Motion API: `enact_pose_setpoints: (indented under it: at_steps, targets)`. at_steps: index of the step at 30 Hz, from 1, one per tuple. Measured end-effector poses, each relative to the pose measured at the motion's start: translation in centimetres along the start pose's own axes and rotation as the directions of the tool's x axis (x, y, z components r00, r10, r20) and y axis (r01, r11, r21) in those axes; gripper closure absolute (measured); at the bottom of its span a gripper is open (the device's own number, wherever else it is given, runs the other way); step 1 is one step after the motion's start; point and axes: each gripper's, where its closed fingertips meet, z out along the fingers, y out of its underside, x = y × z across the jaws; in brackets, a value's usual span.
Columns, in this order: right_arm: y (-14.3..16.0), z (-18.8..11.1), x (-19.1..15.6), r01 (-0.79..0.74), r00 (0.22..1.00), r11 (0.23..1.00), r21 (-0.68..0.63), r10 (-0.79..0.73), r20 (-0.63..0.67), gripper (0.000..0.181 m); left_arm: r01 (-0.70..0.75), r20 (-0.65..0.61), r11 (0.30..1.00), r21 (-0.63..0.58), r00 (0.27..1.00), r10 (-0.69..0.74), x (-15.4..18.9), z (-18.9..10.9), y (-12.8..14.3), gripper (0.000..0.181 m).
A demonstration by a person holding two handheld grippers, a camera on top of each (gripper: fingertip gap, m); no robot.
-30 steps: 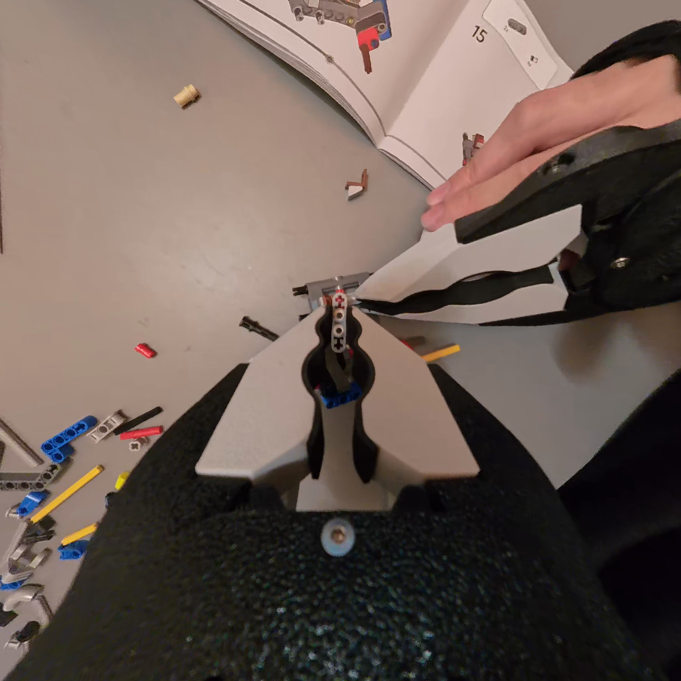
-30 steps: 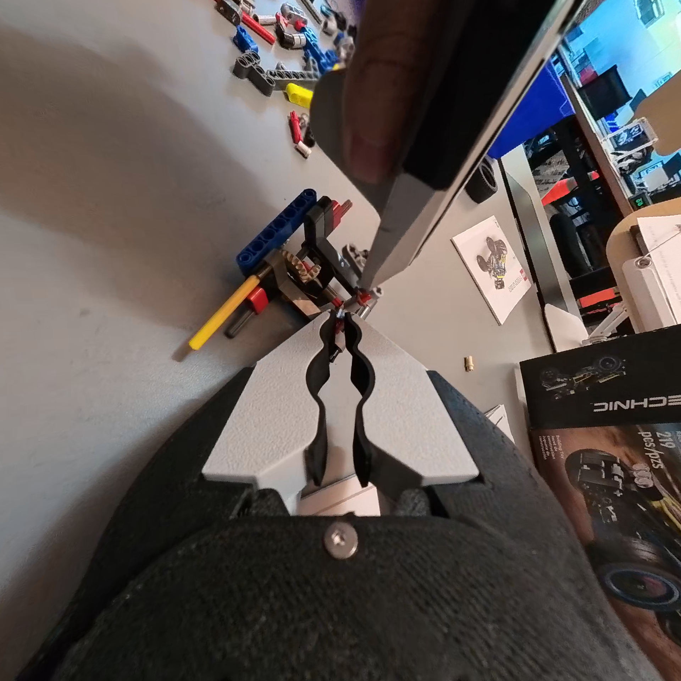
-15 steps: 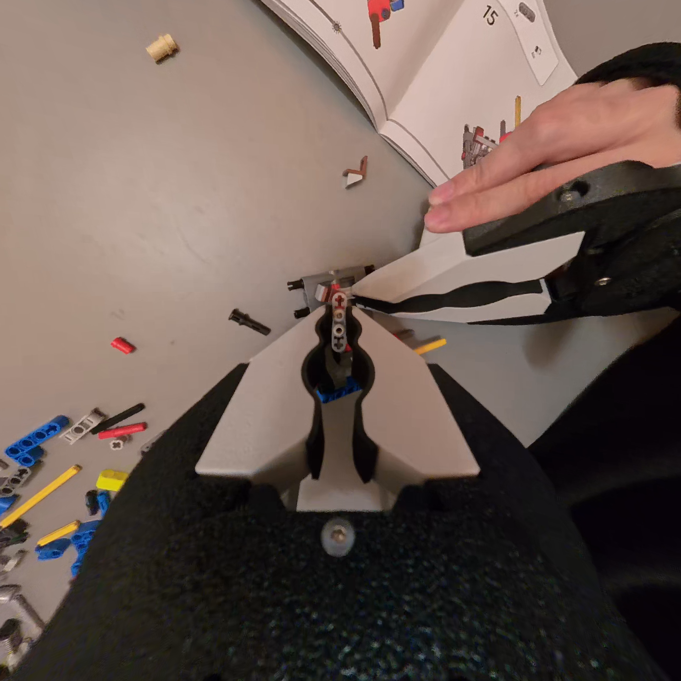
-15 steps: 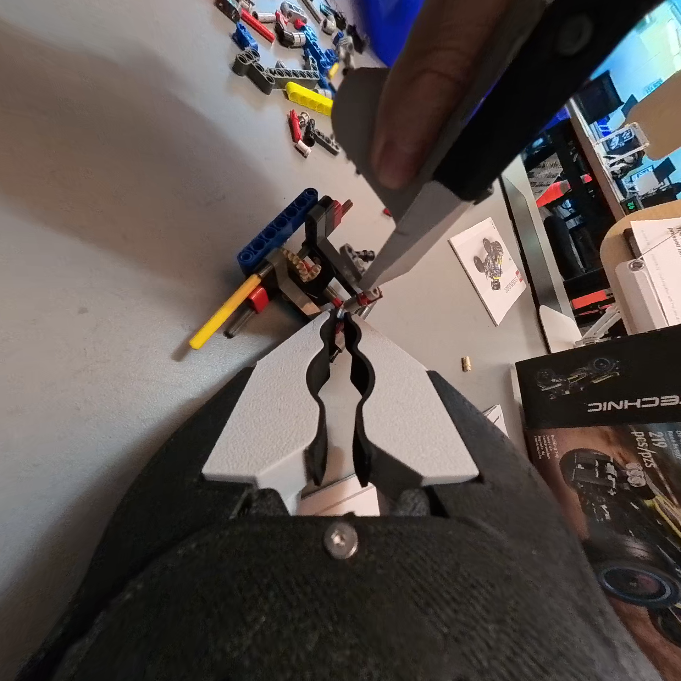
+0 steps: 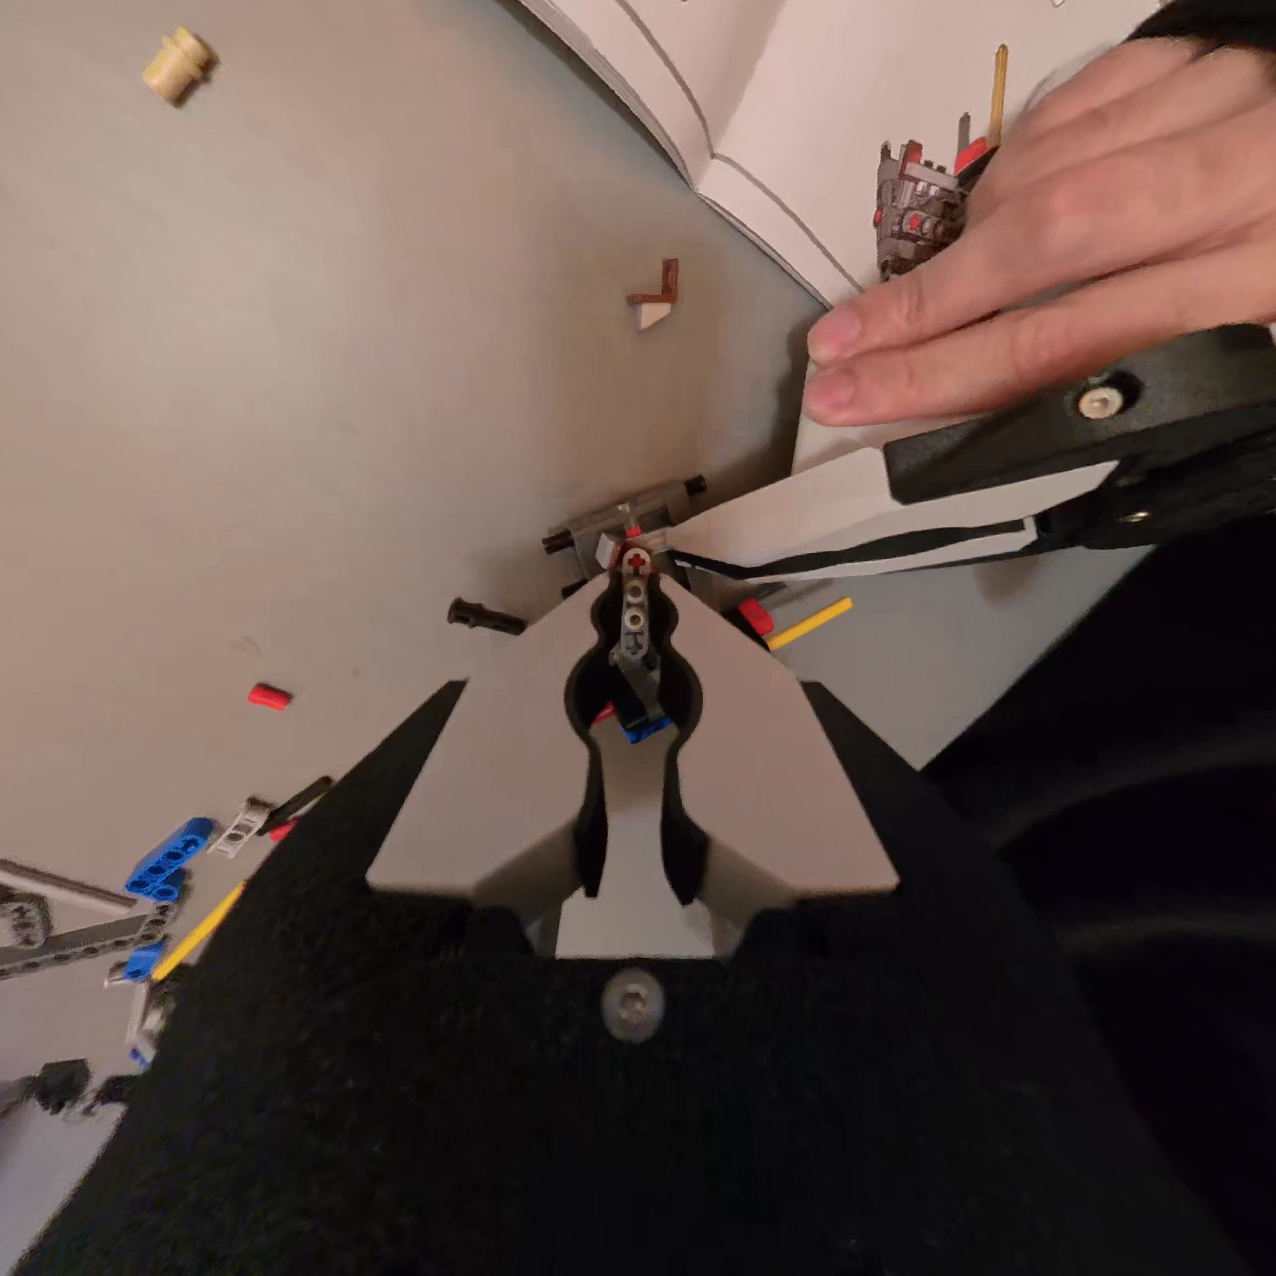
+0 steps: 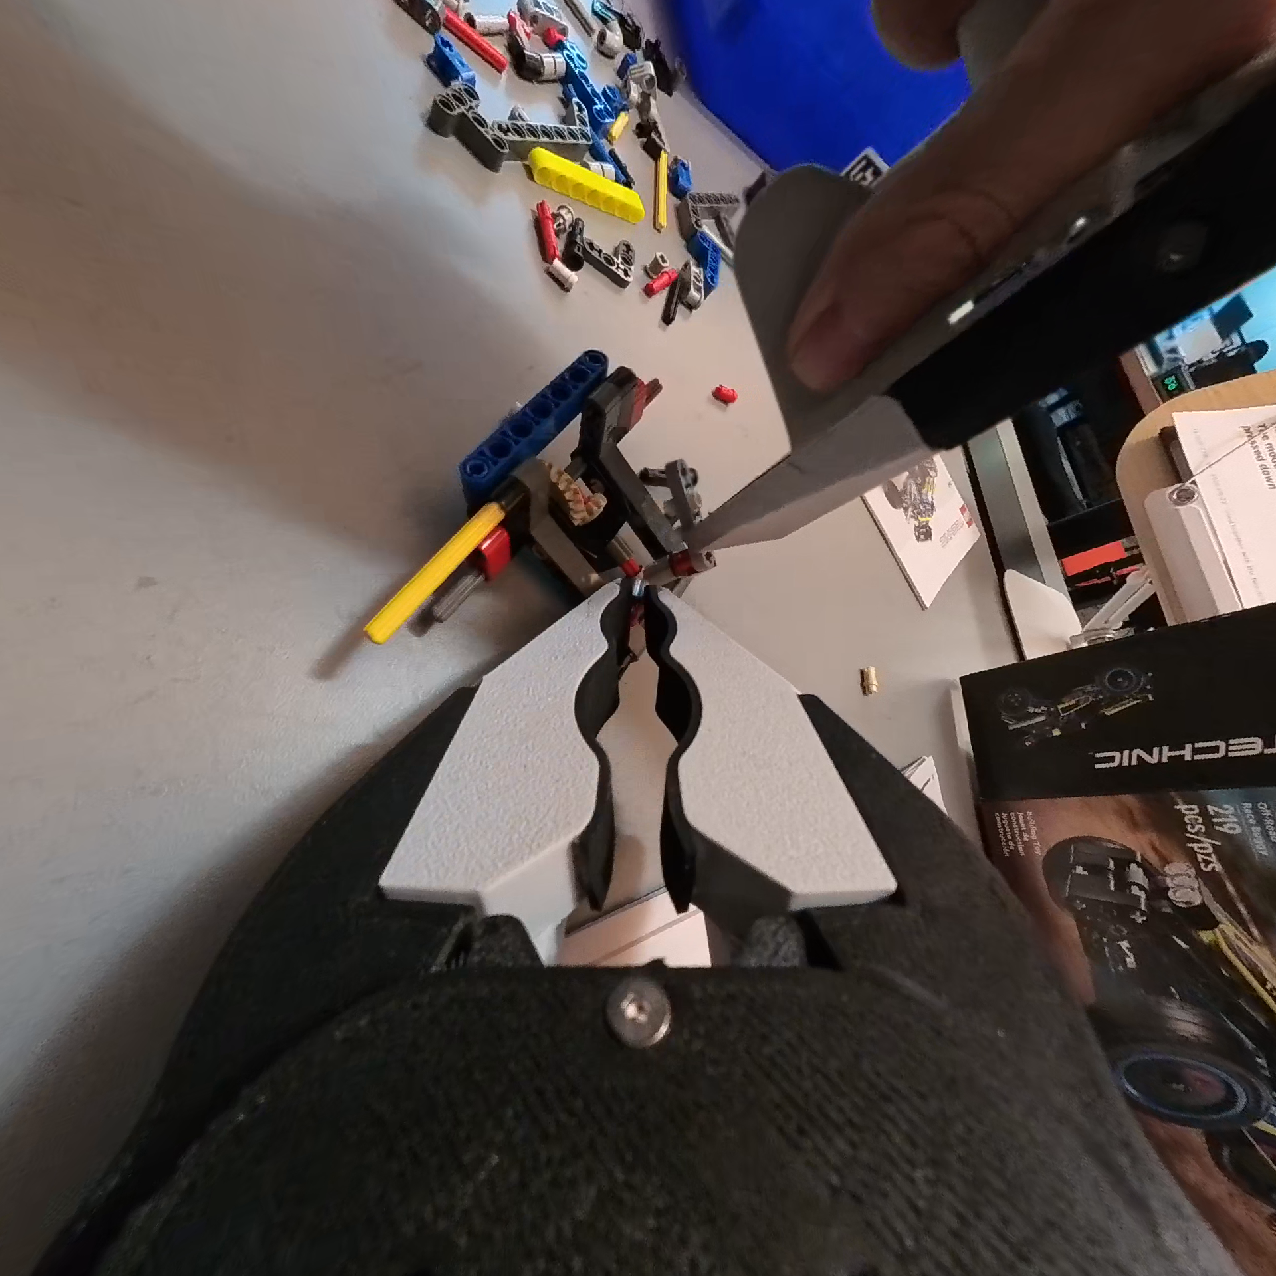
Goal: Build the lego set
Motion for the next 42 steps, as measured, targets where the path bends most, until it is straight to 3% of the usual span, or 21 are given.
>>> enact_pose_setpoints:
  at_steps: [1, 8, 13, 22, 28, 38, 42]
  targets:
    - [0.01, 0.0, 0.01, 0.0, 1.0, 1.0, 0.0, 0.0, 0.0, 0.18, 0.003, -0.025, 1.0, -0.007, 1.0, -0.003, 0.01, 0.0, -0.01, 0.177]
    - [0.0, 0.01, 0.0, 0.005, 1.0, 1.0, 0.0, -0.005, -0.004, 0.18, 0.023, -0.147, 1.0, -0.005, 0.989, -0.024, 0.02, 0.0, -0.03, 0.176]
    - [-0.01, 0.0, -0.02, 0.01, 1.0, 1.0, 0.001, -0.01, -0.007, 0.18, 0.112, -0.162, 0.994, 0.014, 0.981, -0.108, 0.18, 0.04, -0.11, 0.176]
    - [-0.03, 0.02, 0.0, 0.014, 1.0, 1.0, 0.0, -0.014, -0.012, 0.18, 0.076, -0.126, 0.995, -0.069, 0.988, -0.084, 0.24, 0.01, 0.12, 0.177]
    - [-0.08, 0.02, -0.03, 0.018, 1.0, 1.0, 0.001, -0.018, -0.014, 0.18, 0.13, -0.227, 0.99, -0.06, 0.964, -0.14, 0.45, 0.16, 0.18, 0.176]
    - [-0.23, 0.11, 0.0, 0.032, 0.999, 0.999, 0.006, -0.032, -0.025, 0.181, -0.011, -0.215, 0.961, -0.277, 0.975, -0.051, 0.21, 0.29, -0.05, 0.177]
    - [-0.25, 0.07, -0.07, 0.053, 0.998, 0.999, 0.008, -0.053, -0.035, 0.181, -0.044, -0.228, 0.951, -0.305, 0.973, -0.028, 0.23, 0.29, -0.06, 0.177]
